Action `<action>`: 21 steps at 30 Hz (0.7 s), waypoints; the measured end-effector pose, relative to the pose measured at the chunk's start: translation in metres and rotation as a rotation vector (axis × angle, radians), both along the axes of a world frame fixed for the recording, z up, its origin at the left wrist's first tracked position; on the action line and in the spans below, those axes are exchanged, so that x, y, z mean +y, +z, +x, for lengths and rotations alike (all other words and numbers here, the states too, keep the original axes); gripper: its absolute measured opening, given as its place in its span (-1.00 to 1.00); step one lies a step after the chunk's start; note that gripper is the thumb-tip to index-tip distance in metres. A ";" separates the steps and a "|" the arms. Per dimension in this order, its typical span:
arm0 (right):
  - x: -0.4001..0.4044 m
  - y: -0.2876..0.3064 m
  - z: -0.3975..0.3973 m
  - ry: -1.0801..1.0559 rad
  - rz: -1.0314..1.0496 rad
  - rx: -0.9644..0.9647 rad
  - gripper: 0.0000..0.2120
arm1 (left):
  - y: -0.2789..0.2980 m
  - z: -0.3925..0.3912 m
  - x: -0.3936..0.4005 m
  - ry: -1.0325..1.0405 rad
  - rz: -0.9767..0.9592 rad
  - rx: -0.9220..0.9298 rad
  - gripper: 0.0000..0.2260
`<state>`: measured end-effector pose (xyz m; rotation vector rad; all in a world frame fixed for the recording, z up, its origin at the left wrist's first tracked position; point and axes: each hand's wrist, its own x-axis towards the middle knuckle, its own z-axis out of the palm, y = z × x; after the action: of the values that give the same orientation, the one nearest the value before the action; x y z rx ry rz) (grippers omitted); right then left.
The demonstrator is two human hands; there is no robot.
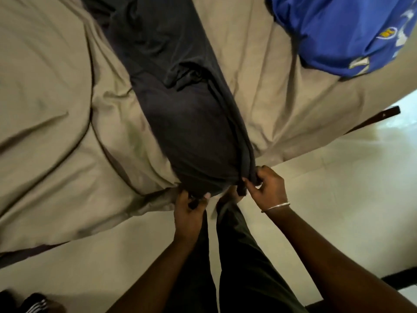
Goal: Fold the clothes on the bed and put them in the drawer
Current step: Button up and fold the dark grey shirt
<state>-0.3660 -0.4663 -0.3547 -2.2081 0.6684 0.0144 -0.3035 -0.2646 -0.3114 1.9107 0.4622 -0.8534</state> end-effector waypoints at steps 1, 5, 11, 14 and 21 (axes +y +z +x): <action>0.003 0.000 -0.001 0.029 -0.019 -0.026 -0.91 | 0.002 0.002 0.000 0.005 0.000 -0.020 -0.74; 0.011 0.006 -0.006 0.009 0.107 -0.048 -0.85 | 0.006 0.000 0.009 -0.060 0.024 -0.017 -0.87; 0.016 0.022 -0.020 0.098 0.051 0.001 -0.87 | 0.017 -0.014 0.026 -0.109 -0.033 -0.043 -0.78; 0.014 0.026 -0.025 0.154 0.084 -0.008 -0.88 | 0.023 -0.019 0.032 -0.120 -0.062 -0.008 -0.76; 0.012 0.040 -0.034 0.149 0.033 -0.080 -0.86 | 0.050 -0.021 0.033 -0.176 0.043 -0.090 -0.94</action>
<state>-0.4000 -0.4541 -0.3143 -2.2095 0.4554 0.0134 -0.3241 -0.2320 -0.2611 2.0428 0.2622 -0.8719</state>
